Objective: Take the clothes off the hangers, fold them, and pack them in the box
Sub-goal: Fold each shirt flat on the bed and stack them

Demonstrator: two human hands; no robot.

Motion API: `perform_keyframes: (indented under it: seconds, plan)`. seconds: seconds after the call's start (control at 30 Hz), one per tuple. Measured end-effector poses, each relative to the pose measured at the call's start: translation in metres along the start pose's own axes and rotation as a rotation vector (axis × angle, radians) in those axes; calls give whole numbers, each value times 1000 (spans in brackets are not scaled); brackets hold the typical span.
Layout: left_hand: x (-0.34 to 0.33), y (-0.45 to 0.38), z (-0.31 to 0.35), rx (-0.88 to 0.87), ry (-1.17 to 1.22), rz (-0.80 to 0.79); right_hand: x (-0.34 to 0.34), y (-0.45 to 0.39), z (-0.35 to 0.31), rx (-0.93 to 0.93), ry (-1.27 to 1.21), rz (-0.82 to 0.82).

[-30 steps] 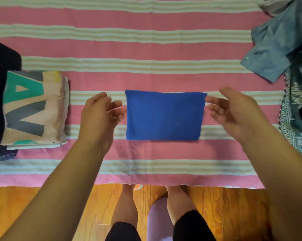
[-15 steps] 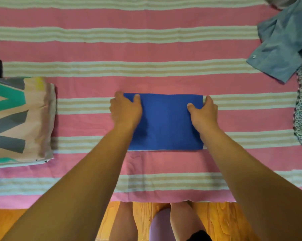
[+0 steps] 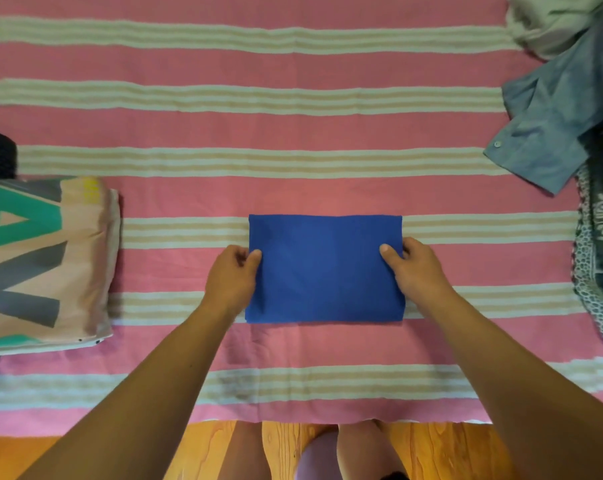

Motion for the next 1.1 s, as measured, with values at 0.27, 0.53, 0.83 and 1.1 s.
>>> perform_keyframes:
  seconds: [0.27,0.53,0.83,1.1]
  plan:
    - [7,42,-15,-16,-1,83,-8,29,13,-29,-46,78]
    - [6,10,23,-81,143,141,4,15,-4,16,-108,216]
    - [-29,44,80,-727,-522,230,15,30,-56,250,449,593]
    - [-109,14,22,-686,-909,-48,-68,0,-35,424,949,302]
Point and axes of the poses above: each hand's wrist, its own y-axis away from the middle knuckle, its own x-axis out of the back of the hand, z = x × y, the point moved 10 cm from there along -y, towards the middle knuckle, and after that the axes turned 10 degrees about y, right-handed, at the moved point
